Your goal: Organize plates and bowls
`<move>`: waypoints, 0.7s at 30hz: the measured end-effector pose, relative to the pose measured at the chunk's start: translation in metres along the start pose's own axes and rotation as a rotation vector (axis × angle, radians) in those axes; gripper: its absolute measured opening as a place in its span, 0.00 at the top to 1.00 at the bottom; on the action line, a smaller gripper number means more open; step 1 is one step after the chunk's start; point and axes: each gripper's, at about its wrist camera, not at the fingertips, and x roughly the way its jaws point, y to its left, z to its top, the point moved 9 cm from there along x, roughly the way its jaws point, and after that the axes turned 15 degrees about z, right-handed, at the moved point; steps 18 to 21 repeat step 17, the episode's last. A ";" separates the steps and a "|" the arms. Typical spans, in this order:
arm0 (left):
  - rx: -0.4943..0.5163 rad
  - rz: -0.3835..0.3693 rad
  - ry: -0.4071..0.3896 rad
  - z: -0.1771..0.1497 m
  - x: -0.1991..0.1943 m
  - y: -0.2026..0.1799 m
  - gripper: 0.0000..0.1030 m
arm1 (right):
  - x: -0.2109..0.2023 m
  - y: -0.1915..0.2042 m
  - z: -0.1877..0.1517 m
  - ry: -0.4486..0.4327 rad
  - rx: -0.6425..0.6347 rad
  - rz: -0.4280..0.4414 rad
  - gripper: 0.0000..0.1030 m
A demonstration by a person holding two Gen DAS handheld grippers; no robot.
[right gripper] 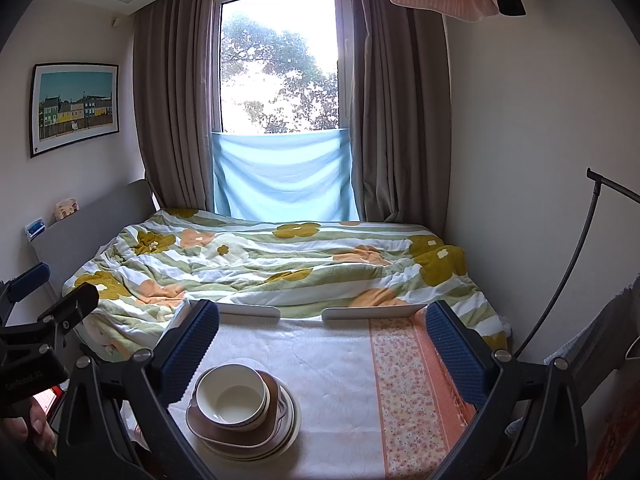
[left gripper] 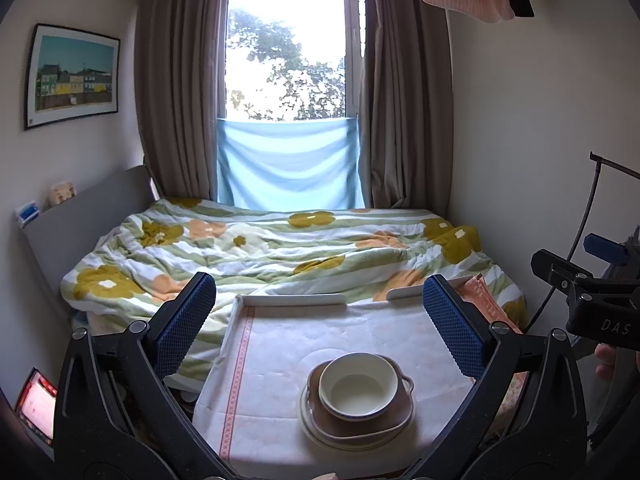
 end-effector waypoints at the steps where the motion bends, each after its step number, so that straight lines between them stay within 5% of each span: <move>1: -0.002 0.001 -0.002 0.000 0.000 0.000 0.00 | 0.000 0.000 0.000 0.001 0.000 -0.001 0.00; 21: -0.033 0.024 0.004 -0.002 0.021 0.013 0.00 | 0.014 0.001 -0.005 0.026 0.026 -0.015 0.00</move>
